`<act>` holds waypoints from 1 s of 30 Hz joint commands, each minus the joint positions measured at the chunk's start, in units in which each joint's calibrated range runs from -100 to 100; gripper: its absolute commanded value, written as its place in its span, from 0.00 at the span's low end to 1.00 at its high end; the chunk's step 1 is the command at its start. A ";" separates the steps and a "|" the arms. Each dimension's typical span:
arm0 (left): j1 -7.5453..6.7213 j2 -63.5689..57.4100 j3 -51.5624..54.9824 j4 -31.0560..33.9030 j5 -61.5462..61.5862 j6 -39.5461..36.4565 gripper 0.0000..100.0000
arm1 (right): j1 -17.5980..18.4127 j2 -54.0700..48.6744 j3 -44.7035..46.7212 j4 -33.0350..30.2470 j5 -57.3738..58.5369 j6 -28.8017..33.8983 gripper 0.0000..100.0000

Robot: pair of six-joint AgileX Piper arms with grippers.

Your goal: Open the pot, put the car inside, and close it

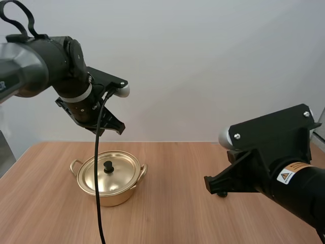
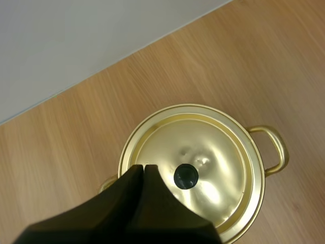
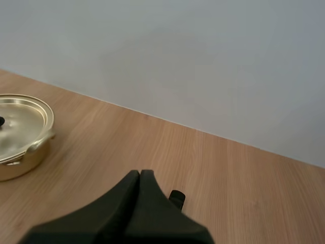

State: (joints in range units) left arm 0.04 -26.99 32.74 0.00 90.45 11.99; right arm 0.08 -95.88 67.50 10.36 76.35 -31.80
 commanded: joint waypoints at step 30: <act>-0.01 16.15 -0.02 -3.73 9.55 1.91 0.89 | -1.79 -1.82 0.00 0.55 -0.10 -0.10 0.00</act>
State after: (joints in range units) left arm 0.04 -11.07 32.74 -5.64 99.89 14.44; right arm -1.72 -97.73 67.50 10.95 76.19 -31.83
